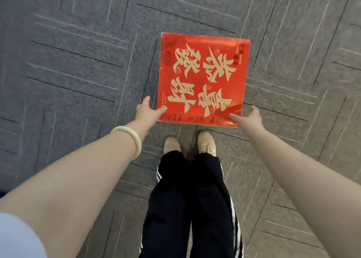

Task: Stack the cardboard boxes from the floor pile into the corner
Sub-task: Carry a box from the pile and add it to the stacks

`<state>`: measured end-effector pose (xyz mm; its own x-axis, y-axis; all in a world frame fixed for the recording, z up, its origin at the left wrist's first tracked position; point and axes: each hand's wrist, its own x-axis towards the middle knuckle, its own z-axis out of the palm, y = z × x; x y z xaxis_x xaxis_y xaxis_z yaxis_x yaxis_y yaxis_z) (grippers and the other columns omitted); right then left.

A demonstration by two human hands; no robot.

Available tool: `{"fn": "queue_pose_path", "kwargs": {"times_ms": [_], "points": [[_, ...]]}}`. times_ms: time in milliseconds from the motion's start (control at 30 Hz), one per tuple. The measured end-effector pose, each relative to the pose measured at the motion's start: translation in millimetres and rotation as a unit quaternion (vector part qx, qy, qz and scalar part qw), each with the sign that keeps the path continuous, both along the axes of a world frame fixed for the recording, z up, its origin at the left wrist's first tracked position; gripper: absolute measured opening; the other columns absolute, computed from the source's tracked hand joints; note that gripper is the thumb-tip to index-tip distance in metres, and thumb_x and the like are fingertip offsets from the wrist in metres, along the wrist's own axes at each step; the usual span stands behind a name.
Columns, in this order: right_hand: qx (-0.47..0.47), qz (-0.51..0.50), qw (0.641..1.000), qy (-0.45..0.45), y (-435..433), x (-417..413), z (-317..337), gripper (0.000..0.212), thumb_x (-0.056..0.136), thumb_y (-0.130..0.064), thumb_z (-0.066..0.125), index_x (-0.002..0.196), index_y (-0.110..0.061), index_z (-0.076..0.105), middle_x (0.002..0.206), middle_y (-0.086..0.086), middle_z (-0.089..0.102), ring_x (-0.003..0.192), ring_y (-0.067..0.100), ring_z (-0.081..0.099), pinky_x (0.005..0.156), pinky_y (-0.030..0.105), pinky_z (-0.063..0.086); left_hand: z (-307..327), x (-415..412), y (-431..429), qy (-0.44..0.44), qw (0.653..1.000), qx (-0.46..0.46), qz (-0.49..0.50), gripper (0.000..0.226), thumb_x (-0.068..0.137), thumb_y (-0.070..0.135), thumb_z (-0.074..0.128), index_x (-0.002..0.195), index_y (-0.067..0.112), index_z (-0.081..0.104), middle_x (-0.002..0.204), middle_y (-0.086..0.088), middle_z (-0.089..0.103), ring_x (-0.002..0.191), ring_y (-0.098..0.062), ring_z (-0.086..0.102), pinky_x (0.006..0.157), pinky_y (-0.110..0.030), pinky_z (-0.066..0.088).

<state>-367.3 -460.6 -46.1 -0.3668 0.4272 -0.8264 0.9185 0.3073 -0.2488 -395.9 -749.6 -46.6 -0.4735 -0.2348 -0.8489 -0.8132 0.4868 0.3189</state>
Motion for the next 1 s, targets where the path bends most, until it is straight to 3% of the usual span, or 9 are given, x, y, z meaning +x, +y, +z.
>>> {"fn": "queue_pose_path", "kwargs": {"times_ms": [67, 133, 233, 400, 500, 600, 800, 900, 1000], "points": [[0.001, -0.016, 1.0, -0.004, 2, -5, -29, 0.094, 0.079, -0.036, 0.073, 0.149, -0.015, 0.013, 0.153, 0.009, 0.024, 0.139, 0.029, 0.029, 0.109, 0.045, 0.029, -30, -4, 0, -0.02, 0.999, 0.013, 0.034, 0.093, 0.079, 0.045, 0.069, 0.149, 0.027, 0.01, 0.155, -0.006, 0.017, 0.138, -0.029, 0.029, 0.107, -0.053, 0.034], [-0.036, -0.029, 0.999, -0.003, -1, -6, -51, 0.091, 0.076, -0.037, 0.075, 0.146, -0.016, 0.021, 0.146, 0.007, 0.038, 0.134, 0.028, 0.039, 0.108, 0.043, 0.035, -52, -4, 0, -0.051, 0.994, 0.053, 0.075, 0.093, 0.077, 0.046, 0.07, 0.149, 0.024, 0.014, 0.151, -0.006, 0.031, 0.135, -0.027, 0.036, 0.106, -0.05, 0.033], [-0.067, -0.054, 0.996, 0.006, -5, -7, -63, 0.078, 0.073, -0.035, 0.078, 0.137, -0.015, 0.037, 0.128, 0.003, 0.056, 0.118, 0.022, 0.053, 0.101, 0.041, 0.044, -64, -4, 6, -0.087, 0.983, 0.109, 0.122, 0.063, 0.083, 0.043, 0.065, 0.135, 0.018, 0.039, 0.131, -0.001, 0.055, 0.115, -0.02, 0.052, 0.089, -0.038, 0.034], [-0.091, -0.059, 0.993, 0.039, -1, -20, -32, 0.06, 0.079, -0.034, 0.073, 0.13, -0.017, 0.047, 0.119, -0.004, 0.06, 0.108, 0.016, 0.058, 0.091, 0.033, 0.047, -36, -13, 6, -0.017, 0.984, 0.127, 0.127, 0.046, 0.086, 0.041, 0.062, 0.125, 0.018, 0.052, 0.118, 0.002, 0.064, 0.103, -0.014, 0.06, 0.08, -0.027, 0.044], [-0.111, -0.074, 0.989, 0.07, -2, -38, 7, 0.052, 0.083, -0.034, 0.069, 0.128, -0.018, 0.048, 0.116, -0.004, 0.061, 0.105, 0.014, 0.058, 0.088, 0.032, 0.048, 0, -30, 5, 0.022, 0.982, 0.124, 0.143, 0.045, 0.084, 0.046, 0.062, 0.121, 0.02, 0.057, 0.112, 0.003, 0.067, 0.102, -0.015, 0.063, 0.091, -0.034, 0.048], [-0.113, -0.088, 0.984, 0.104, 0, -61, 57, 0.055, 0.078, -0.039, 0.072, 0.125, -0.019, 0.052, 0.116, -0.001, 0.064, 0.105, 0.019, 0.061, 0.093, 0.041, 0.05, 53, -53, 12, 0.058, 0.979, 0.119, 0.153, 0.045, 0.085, 0.049, 0.059, 0.12, 0.02, 0.058, 0.109, 0.004, 0.067, 0.101, -0.015, 0.062, 0.079, -0.026, 0.044], [-0.166, -0.115, 0.965, 0.165, 22, -100, 186, 0.049, 0.081, -0.043, 0.067, 0.123, -0.023, 0.051, 0.114, -0.004, 0.062, 0.102, 0.017, 0.059, 0.086, 0.035, 0.048, 186, -100, 29, 0.139, 0.97, 0.153, 0.128, 0.036, 0.091, 0.044, 0.053, 0.121, 0.025, 0.057, 0.109, 0.008, 0.066, 0.1, -0.009, 0.061, 0.077, -0.025, 0.045], [-0.2, -0.137, 0.95, 0.197, 39, -103, 259, 0.051, 0.081, -0.042, 0.068, 0.125, -0.02, 0.051, 0.114, -0.001, 0.065, 0.1, 0.019, 0.063, 0.076, 0.032, 0.051, 255, -114, 41, 0.171, 0.966, 0.171, 0.094, 0.046, 0.085, 0.055, 0.054, 0.123, 0.029, 0.057, 0.115, 0.007, 0.066, 0.11, -0.015, 0.059, 0.093, -0.036, 0.044], [-0.214, -0.158, 0.934, 0.238, 57, -92, 324, 0.055, 0.081, -0.043, 0.068, 0.127, -0.02, 0.048, 0.115, 0.001, 0.065, 0.098, 0.017, 0.064, 0.068, 0.028, 0.049, 316, -121, 64, 0.205, 0.953, 0.208, 0.079, 0.055, 0.082, 0.06, 0.055, 0.124, 0.025, 0.055, 0.113, 0.006, 0.066, 0.107, -0.014, 0.06, 0.083, -0.029, 0.045]]}}
